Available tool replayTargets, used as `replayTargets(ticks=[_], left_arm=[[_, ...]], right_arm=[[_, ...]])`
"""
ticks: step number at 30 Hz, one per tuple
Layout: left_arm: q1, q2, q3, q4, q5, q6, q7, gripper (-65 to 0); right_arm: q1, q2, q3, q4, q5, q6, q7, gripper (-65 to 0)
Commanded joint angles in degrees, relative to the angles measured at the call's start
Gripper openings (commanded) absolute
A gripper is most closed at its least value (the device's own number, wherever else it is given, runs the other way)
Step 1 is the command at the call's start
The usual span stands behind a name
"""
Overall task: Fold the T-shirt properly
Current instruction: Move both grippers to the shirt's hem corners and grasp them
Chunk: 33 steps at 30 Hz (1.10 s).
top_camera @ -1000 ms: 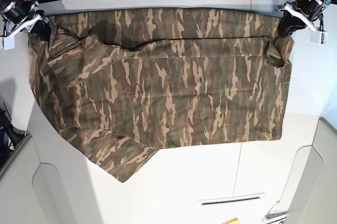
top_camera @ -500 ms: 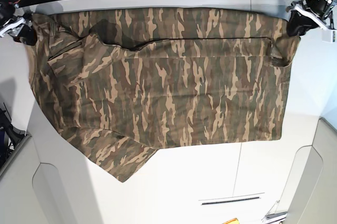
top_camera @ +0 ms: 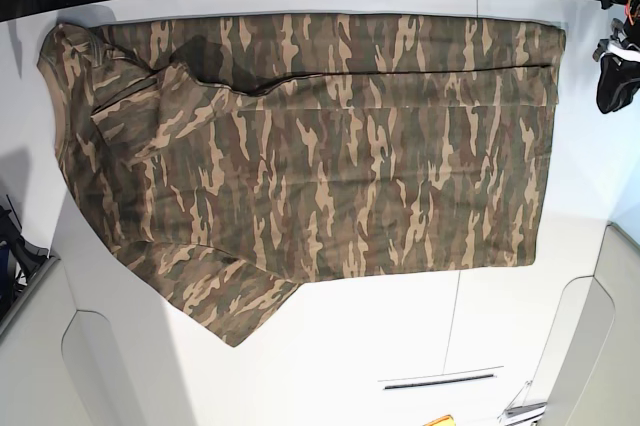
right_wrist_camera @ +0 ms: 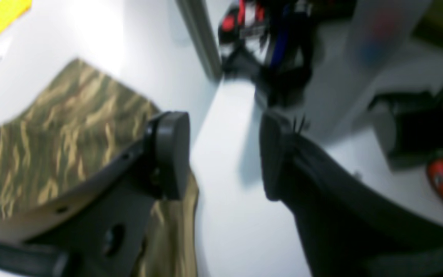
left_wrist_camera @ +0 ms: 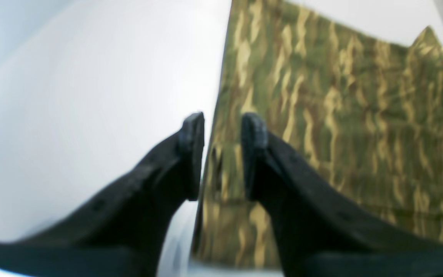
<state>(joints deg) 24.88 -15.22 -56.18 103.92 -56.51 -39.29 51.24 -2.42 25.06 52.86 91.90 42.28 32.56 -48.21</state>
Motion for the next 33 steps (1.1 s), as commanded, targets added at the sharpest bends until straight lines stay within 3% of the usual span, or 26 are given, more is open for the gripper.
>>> replayTargets(ticks=[1,7,11,13,19,29,33], left_arm=[[-0.9,-1.0,-0.4,1.0,-1.1,-0.7,-1.1,-45.6],[-5.8,-1.9,1.0,1.0,-0.2,-0.7,-2.1,-45.6],[-8.0,-3.1,5.7,1.0,7.6,-0.5,-6.1,-45.6],[-8.8,-3.4,8.8,1.0,12.1,1.4,-8.7,-45.3],[-11.7,-5.8,18.1,-1.7,21.7,6.8,-14.3,-32.0],[-27.2,-9.9,27.0,-25.4,25.0,7.6,-16.5,-31.9],[-33.5,-10.9,29.2,-36.4,28.2,7.6,-19.4,-31.9]], right_arm=[[1.9,1.4,-0.3,0.8,0.2,0.2,1.8,-35.7],[7.2,1.5,-7.8,-1.0,-5.0,0.2,5.2,-35.7],[10.6,1.4,-15.1,-6.9,-9.3,-0.4,11.7,-35.7],[12.5,1.4,-18.3,-11.5,-11.0,-0.7,15.0,-35.7],[19.5,1.4,-25.7,-27.4,-14.9,-0.8,21.1,-35.7],[24.6,1.3,-30.4,-42.2,-19.0,-0.8,30.0,-35.7],[24.6,0.7,-30.4,-44.0,-20.5,-0.8,30.5,-35.7]])
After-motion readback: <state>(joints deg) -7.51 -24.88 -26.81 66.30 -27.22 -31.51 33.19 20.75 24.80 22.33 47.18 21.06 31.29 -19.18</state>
